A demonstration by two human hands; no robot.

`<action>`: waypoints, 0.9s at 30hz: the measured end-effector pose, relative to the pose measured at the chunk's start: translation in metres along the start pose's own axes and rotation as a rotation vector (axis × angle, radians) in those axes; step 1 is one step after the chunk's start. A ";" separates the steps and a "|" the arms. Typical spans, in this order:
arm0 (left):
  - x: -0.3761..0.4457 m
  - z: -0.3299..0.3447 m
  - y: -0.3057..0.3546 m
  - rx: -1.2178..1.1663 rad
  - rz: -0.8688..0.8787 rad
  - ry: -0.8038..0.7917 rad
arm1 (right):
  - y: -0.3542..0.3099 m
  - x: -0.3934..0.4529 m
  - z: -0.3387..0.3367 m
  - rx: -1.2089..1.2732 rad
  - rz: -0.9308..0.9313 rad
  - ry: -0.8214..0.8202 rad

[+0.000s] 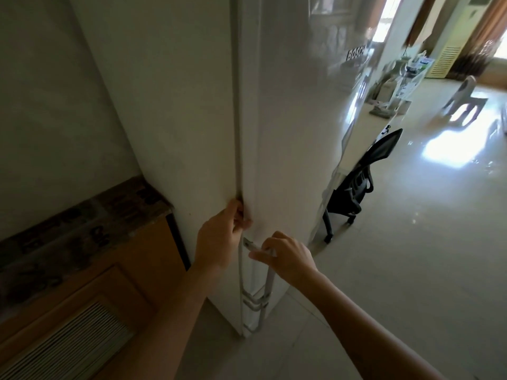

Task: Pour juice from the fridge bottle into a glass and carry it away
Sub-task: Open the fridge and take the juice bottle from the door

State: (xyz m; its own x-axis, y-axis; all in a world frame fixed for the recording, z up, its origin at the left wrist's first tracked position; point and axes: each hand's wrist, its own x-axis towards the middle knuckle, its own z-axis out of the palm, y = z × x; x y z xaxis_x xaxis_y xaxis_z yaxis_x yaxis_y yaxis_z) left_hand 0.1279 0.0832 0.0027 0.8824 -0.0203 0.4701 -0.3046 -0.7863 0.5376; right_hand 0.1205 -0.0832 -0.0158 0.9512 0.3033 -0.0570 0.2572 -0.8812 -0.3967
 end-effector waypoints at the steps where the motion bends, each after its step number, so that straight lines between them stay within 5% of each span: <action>1: 0.000 0.000 0.001 0.000 -0.006 -0.009 | -0.001 0.000 -0.001 -0.008 0.009 0.000; 6: -0.015 0.001 0.028 -0.090 0.022 -0.113 | 0.020 -0.026 -0.011 -0.083 0.092 0.045; 11: -0.030 0.024 0.075 -0.098 0.226 -0.104 | 0.067 -0.081 -0.034 -0.095 0.181 0.099; 21: -0.018 0.063 0.185 -0.128 0.484 0.000 | 0.143 -0.167 -0.069 0.250 0.331 0.356; 27: -0.003 0.090 0.211 -0.390 0.212 0.052 | 0.176 -0.192 -0.088 0.290 0.347 0.385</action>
State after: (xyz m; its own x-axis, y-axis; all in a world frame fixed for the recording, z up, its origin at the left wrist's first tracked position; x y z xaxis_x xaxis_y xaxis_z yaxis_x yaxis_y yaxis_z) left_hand 0.0940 -0.1383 0.0515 0.7698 -0.1168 0.6275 -0.5979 -0.4763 0.6448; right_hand -0.0017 -0.3280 0.0060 0.9787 -0.1859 0.0872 -0.0852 -0.7541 -0.6512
